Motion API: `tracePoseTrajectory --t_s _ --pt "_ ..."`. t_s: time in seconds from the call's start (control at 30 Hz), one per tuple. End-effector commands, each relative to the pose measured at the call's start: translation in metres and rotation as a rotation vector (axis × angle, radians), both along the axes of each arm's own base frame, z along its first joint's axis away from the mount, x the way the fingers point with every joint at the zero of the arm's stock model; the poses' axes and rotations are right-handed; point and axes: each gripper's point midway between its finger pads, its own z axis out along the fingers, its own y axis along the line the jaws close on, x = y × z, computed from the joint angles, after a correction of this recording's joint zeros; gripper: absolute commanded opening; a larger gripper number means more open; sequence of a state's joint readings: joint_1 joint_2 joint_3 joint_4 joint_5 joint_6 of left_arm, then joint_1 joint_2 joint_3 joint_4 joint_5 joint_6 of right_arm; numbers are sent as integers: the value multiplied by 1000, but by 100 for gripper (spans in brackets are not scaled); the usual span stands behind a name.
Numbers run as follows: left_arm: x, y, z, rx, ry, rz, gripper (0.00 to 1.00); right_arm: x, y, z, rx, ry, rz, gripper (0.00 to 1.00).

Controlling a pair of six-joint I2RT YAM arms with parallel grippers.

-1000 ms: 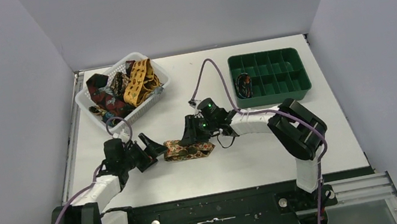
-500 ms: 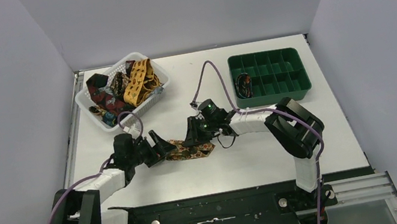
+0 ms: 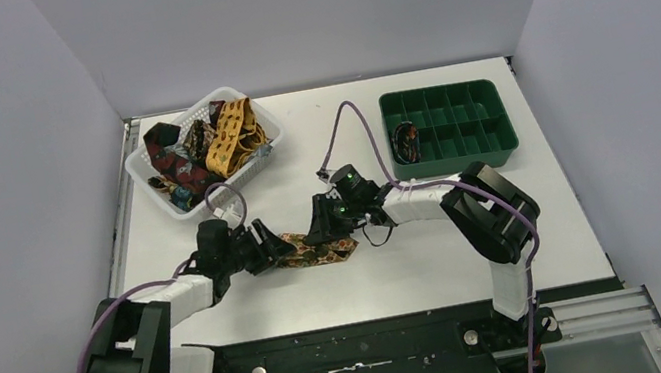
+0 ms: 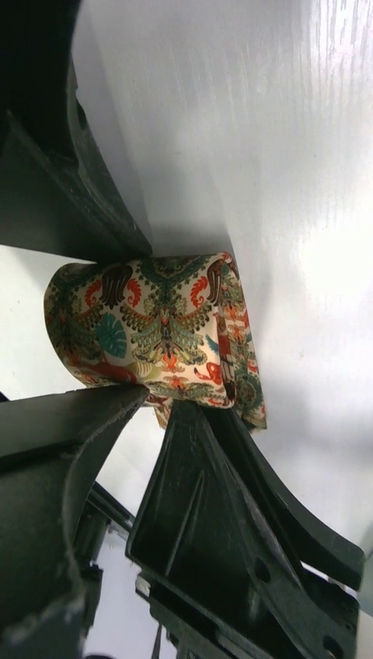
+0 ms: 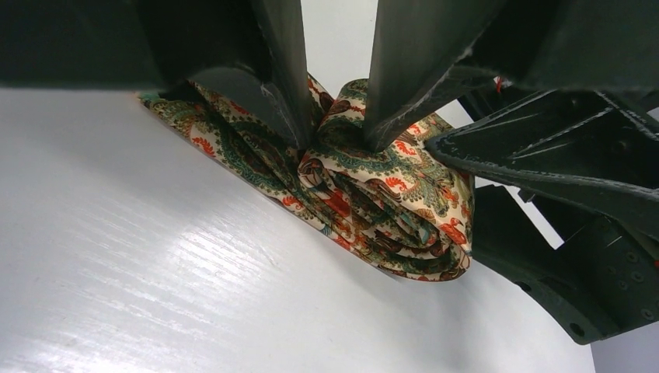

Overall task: Roll the ties
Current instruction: Roll the tie at the center of the board.

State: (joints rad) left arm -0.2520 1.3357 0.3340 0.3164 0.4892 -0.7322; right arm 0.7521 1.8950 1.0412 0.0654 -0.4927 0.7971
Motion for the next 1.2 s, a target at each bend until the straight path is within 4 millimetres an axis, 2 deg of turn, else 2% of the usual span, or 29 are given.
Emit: tracePoseTrajectory --t_s 0.0,0.1,0.27,0.37,0.47,0.6,0.8,0.93,1.17 --pt "12 -4 9 29 -50 -15 52 0 -2 0 3 8 17 32" --pt "14 0 10 67 -51 -5 44 4 -3 17 26 -26 33 36" --pt "21 7 19 144 -68 22 42 12 -19 43 40 -127 32 43" --pt "22 10 26 186 -79 16 42 17 -33 39 11 -153 25 43" --pt "22 13 28 247 -76 11 41 16 -49 19 -88 -138 28 42" --pt "22 18 27 365 -60 8 40 14 -62 8 -128 -124 4 42" --pt "28 33 33 635 -50 59 39 20 -76 15 -129 -143 -49 42" --pt "30 32 44 801 -83 74 39 27 -88 21 -125 -157 -103 41" --pt "31 22 52 1047 -130 88 38 41 -114 29 -100 -152 -212 41"
